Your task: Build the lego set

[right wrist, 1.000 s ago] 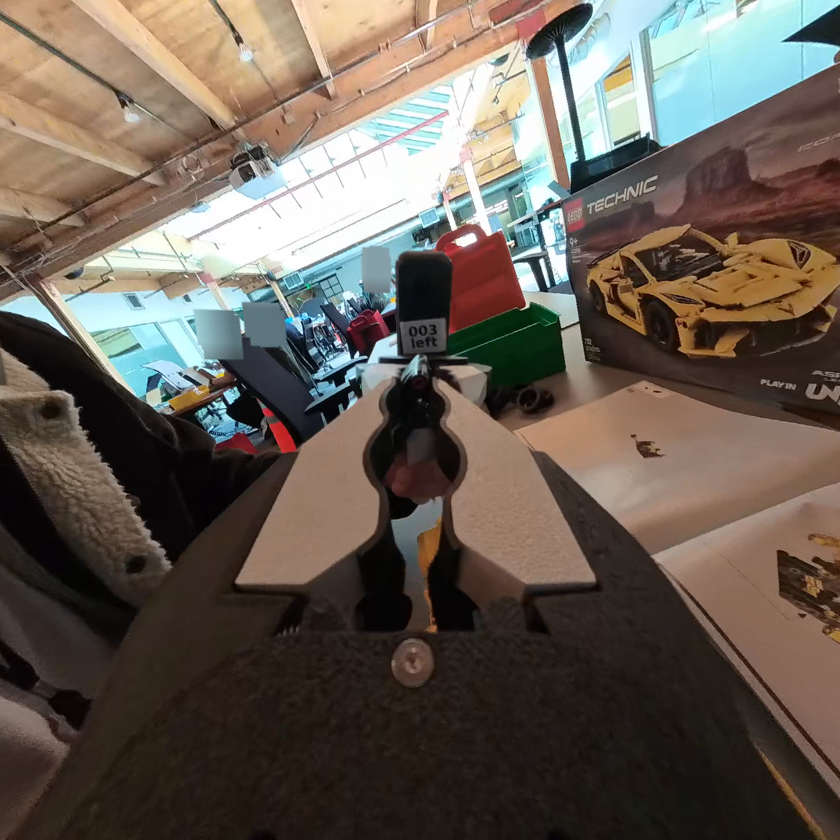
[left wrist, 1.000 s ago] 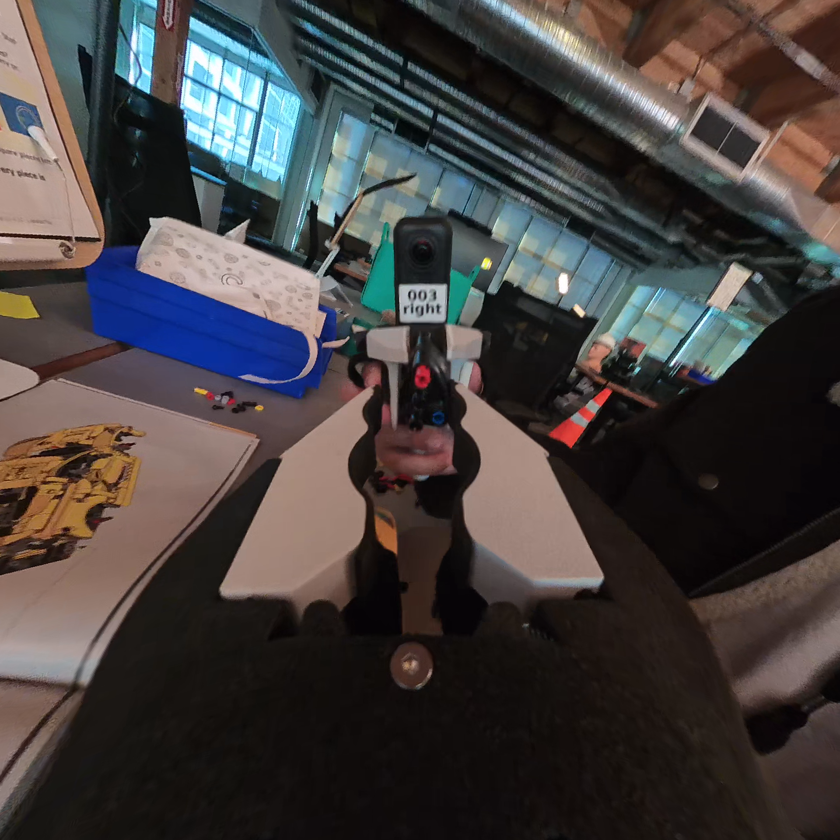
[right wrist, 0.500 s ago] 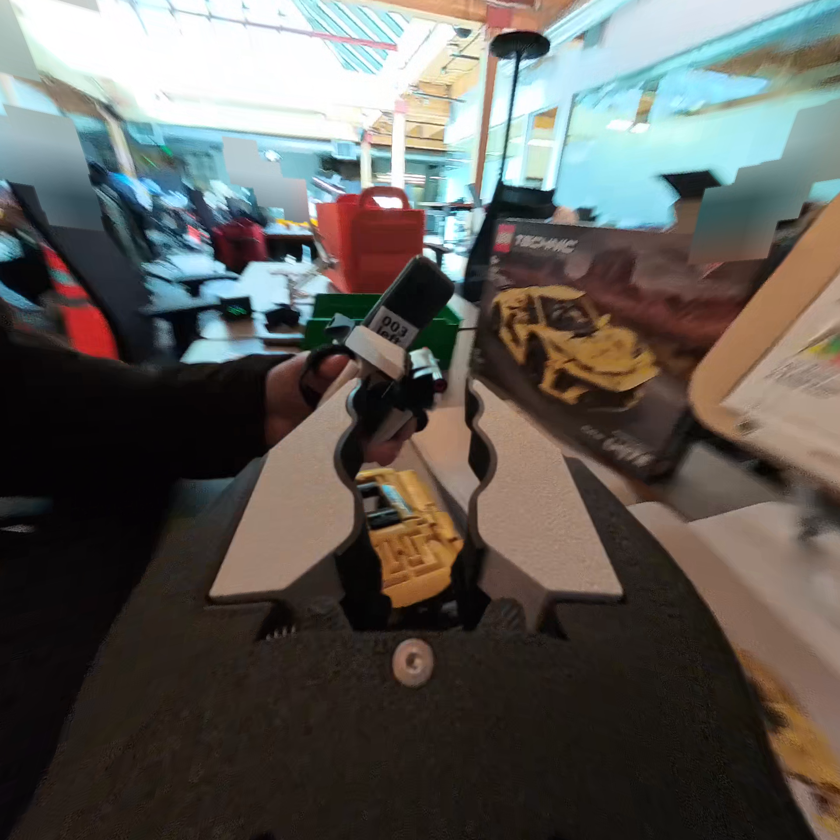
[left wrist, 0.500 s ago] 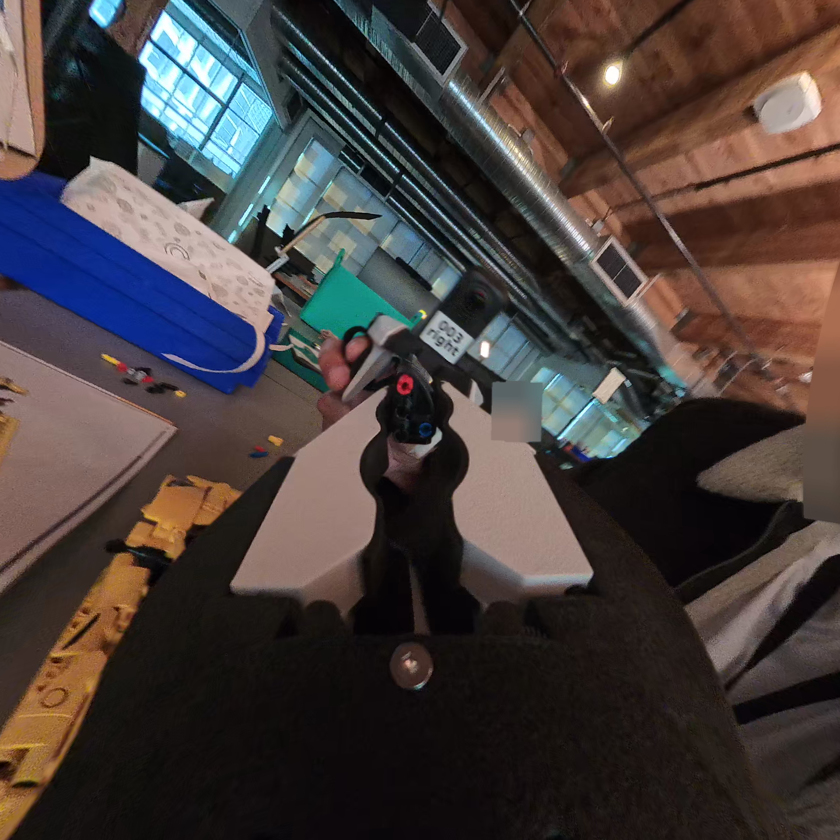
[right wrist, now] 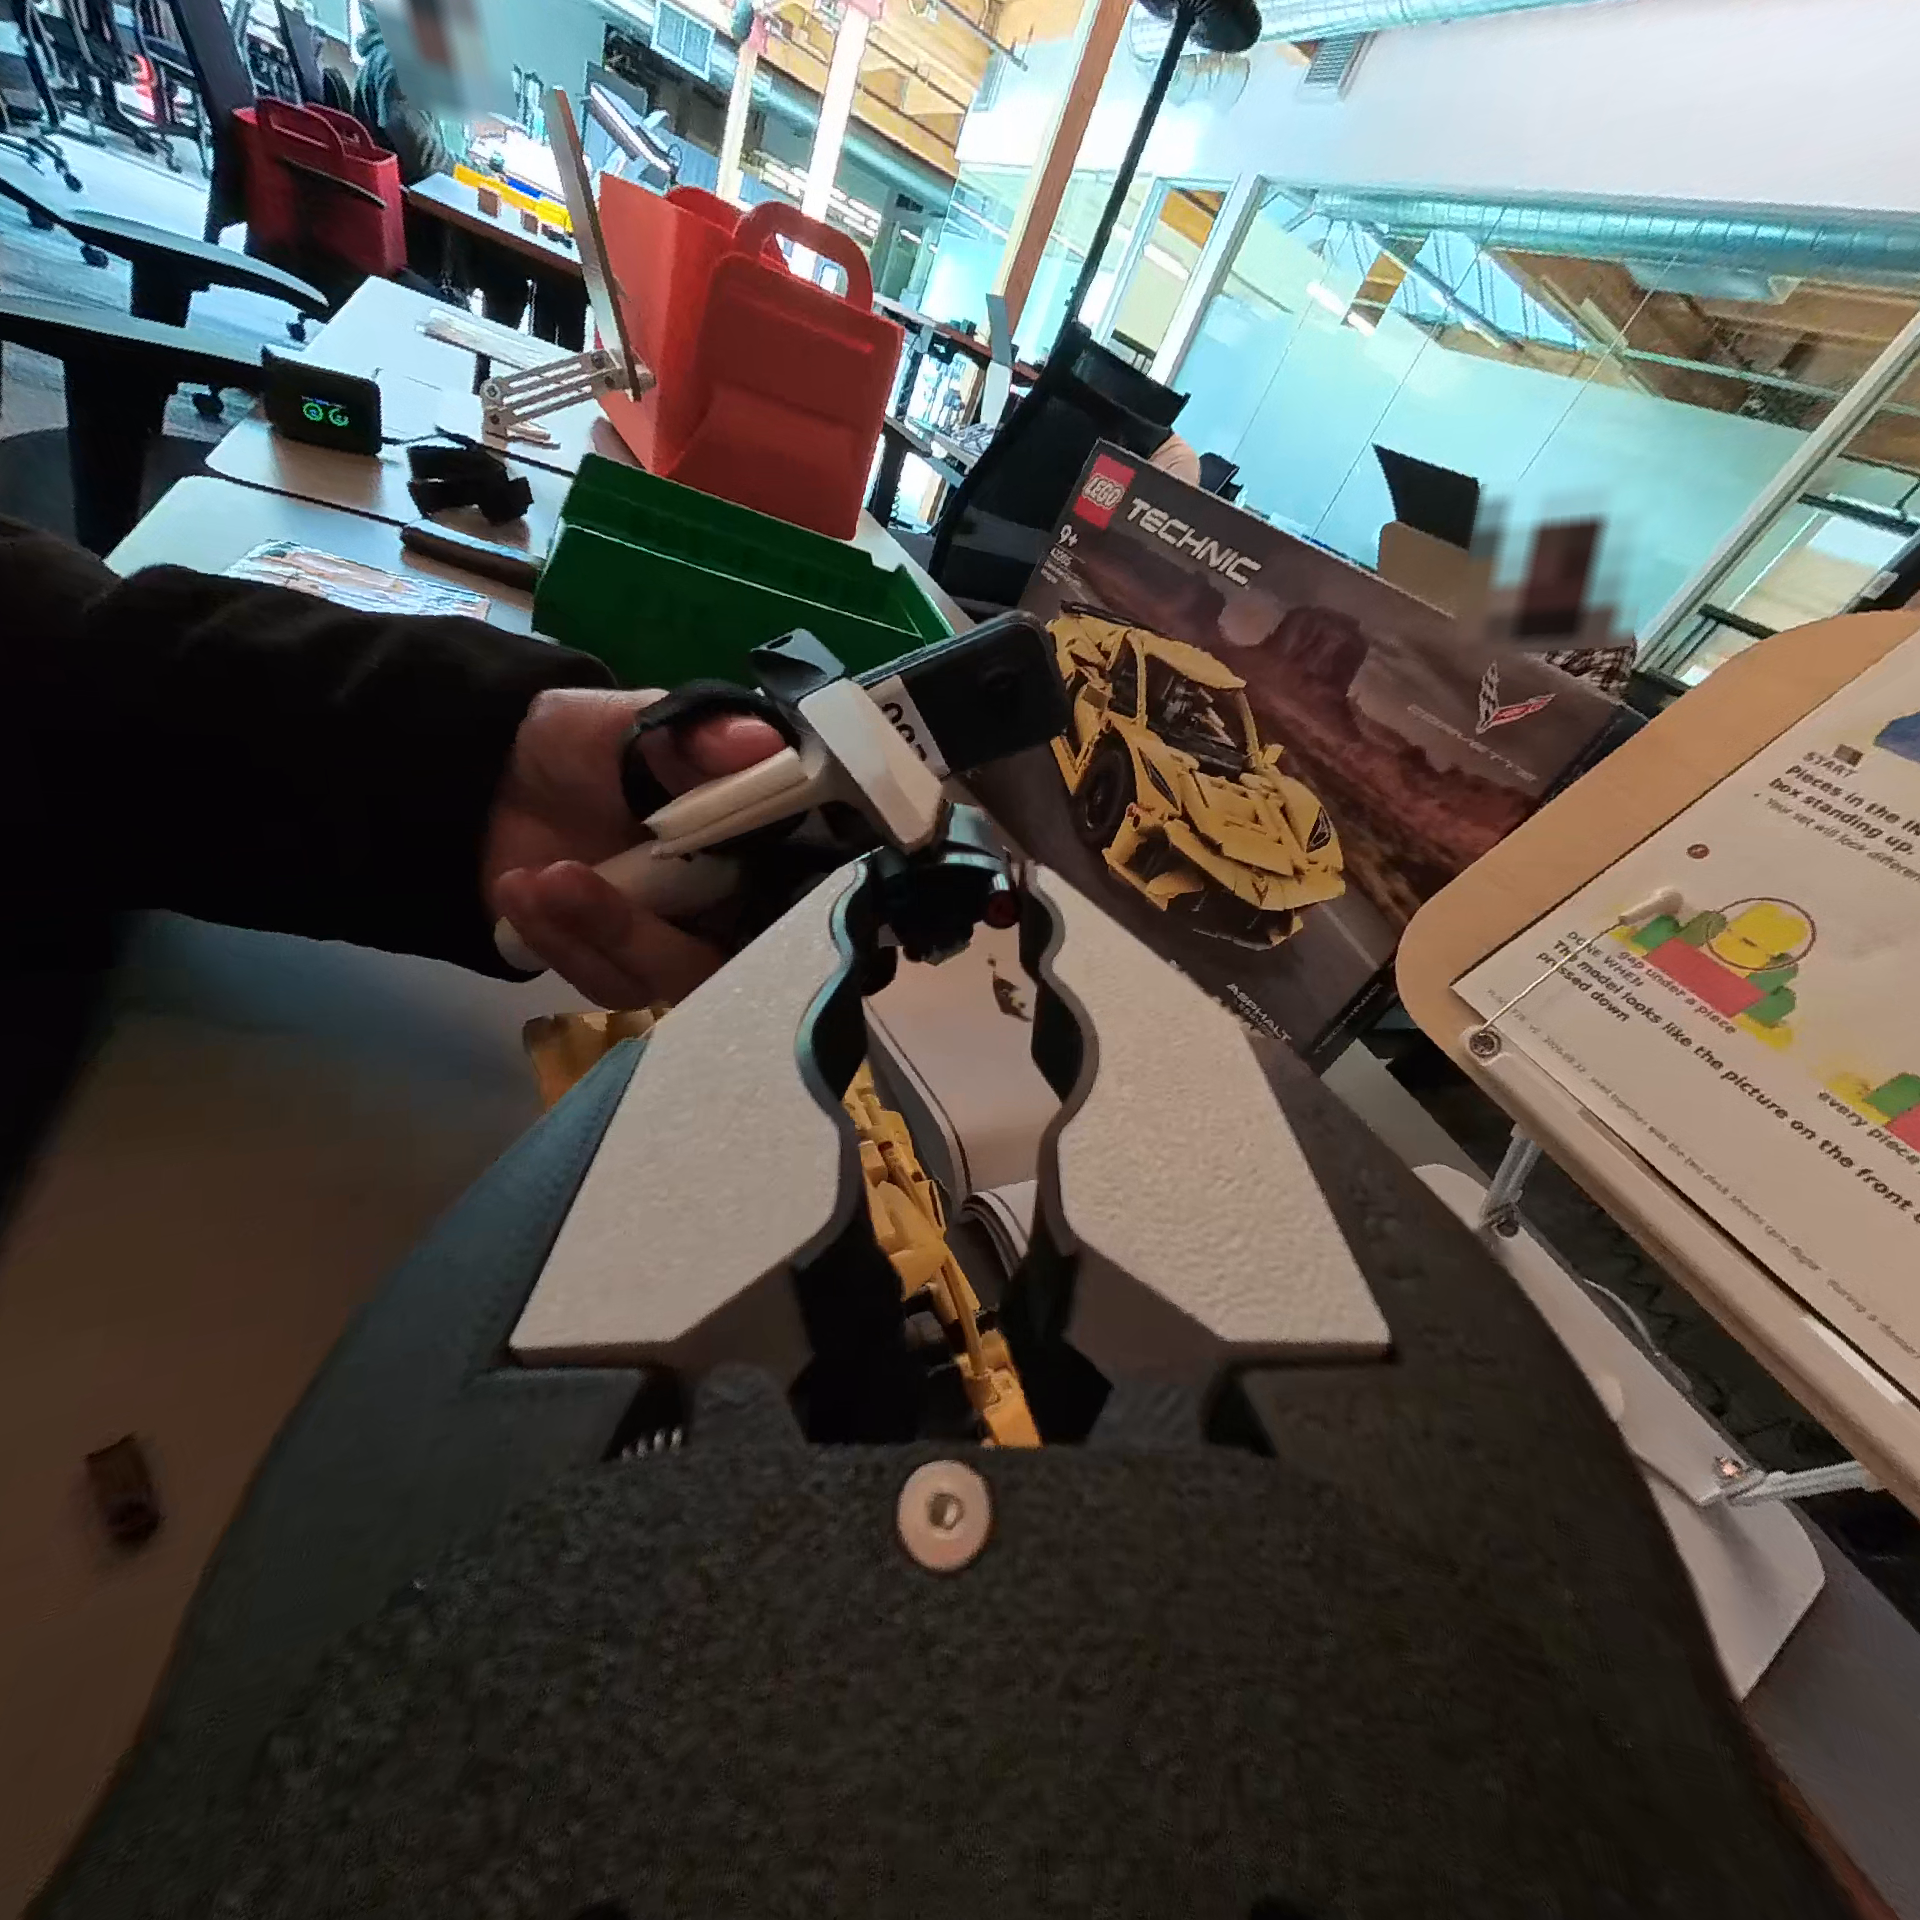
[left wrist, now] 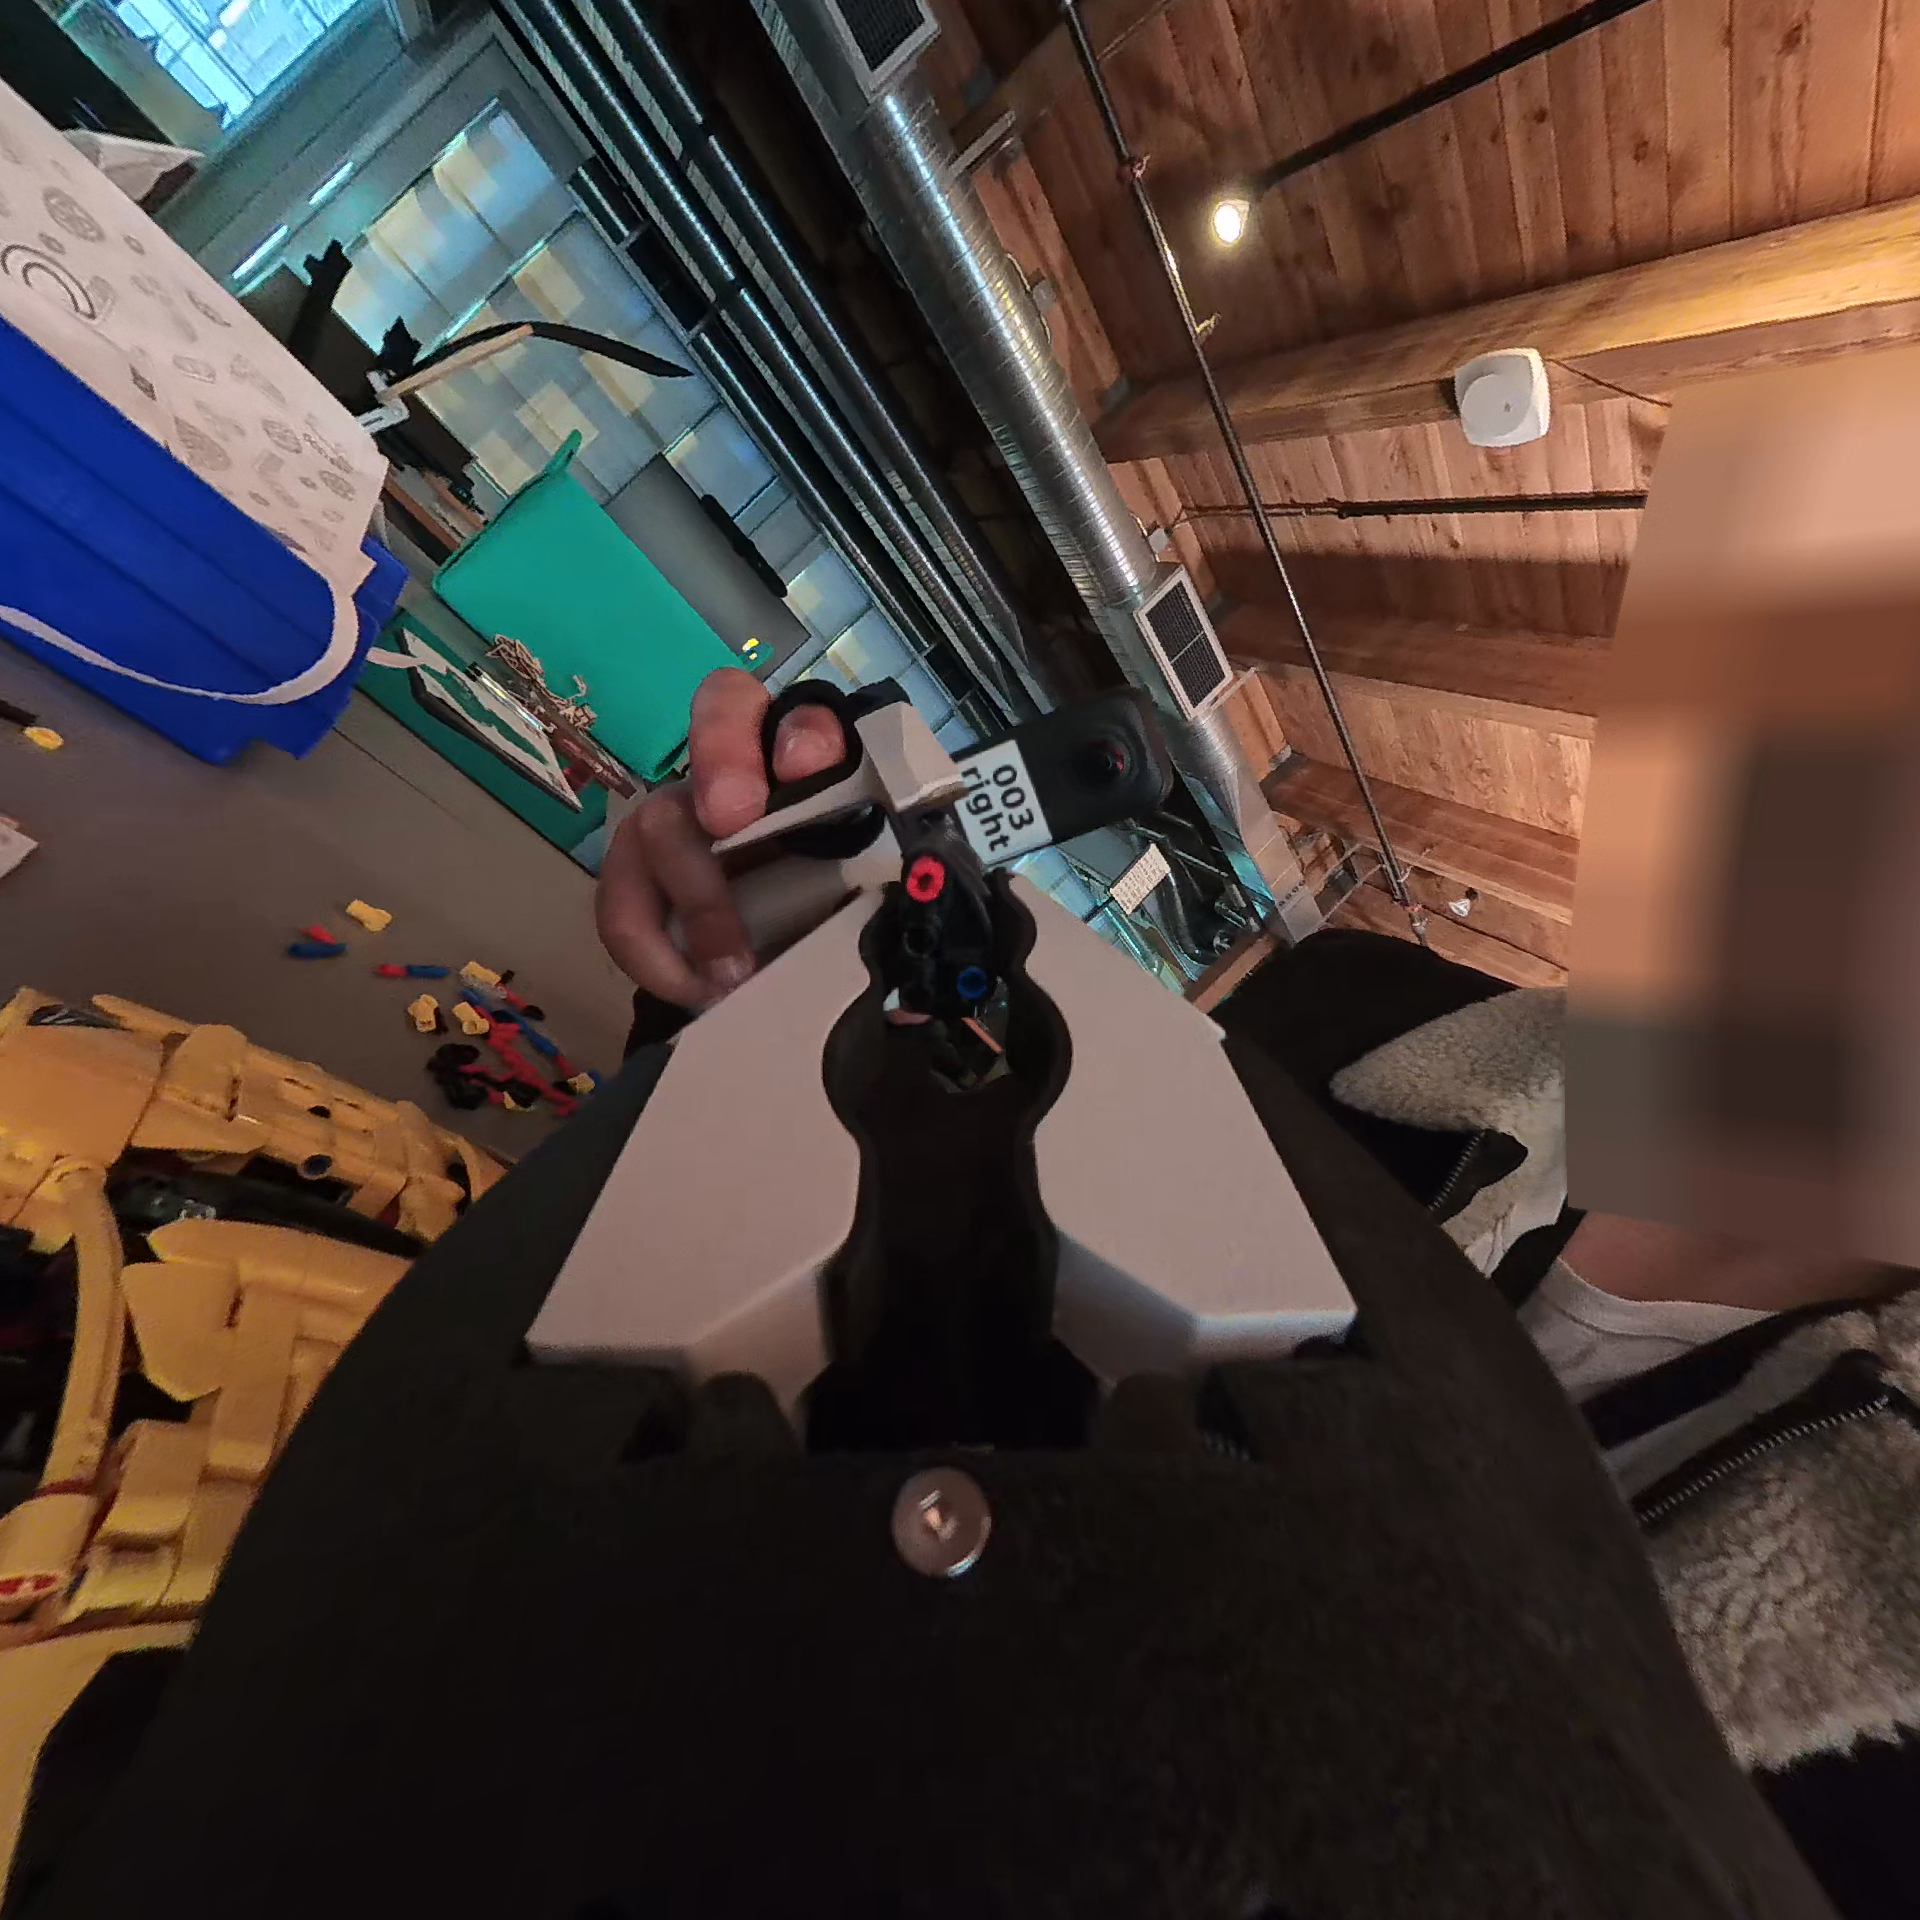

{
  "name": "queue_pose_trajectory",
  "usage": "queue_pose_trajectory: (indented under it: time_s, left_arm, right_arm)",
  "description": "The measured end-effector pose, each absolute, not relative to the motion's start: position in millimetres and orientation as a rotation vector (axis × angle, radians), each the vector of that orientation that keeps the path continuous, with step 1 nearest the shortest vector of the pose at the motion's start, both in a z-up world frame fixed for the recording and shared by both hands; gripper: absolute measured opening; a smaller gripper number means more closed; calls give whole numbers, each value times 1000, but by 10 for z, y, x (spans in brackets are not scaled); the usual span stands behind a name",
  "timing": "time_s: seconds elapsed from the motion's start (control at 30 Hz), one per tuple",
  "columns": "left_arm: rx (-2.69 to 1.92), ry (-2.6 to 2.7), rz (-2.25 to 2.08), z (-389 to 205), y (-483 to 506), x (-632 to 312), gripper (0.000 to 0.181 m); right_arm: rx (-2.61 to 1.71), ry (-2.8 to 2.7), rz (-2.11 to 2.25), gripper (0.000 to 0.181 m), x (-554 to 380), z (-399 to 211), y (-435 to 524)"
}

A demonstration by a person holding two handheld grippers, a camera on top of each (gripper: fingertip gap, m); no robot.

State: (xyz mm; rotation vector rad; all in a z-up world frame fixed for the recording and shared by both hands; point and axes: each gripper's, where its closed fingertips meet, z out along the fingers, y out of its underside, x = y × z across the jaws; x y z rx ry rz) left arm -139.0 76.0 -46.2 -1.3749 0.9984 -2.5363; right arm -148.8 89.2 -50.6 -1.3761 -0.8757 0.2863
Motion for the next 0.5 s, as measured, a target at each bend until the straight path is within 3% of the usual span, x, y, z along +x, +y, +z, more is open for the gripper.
queue_pose_trajectory:
  time_s: [0.2, 0.33, 0.43, 0.5]
  left_arm:
    - [-1400, 1014, -2500, -504, 775, -1372, 16]
    - [-1449, 1057, -2355, -534, 838, -1356, 16]
    - [-1488, 1069, -2176, -588, 1045, -1422, 16]
    - [-1520, 1066, -2033, -630, 1247, -1514, 16]
  right_arm:
    - [-1401, -875, 289, 25, -1493, -556, 920]
    - [-1441, -840, 284, 26, -1466, -587, 975]
    - [-1550, -790, 358, 40, -1319, -593, 946]
    - [-1678, -841, 436, 34, -1266, -764, 737]
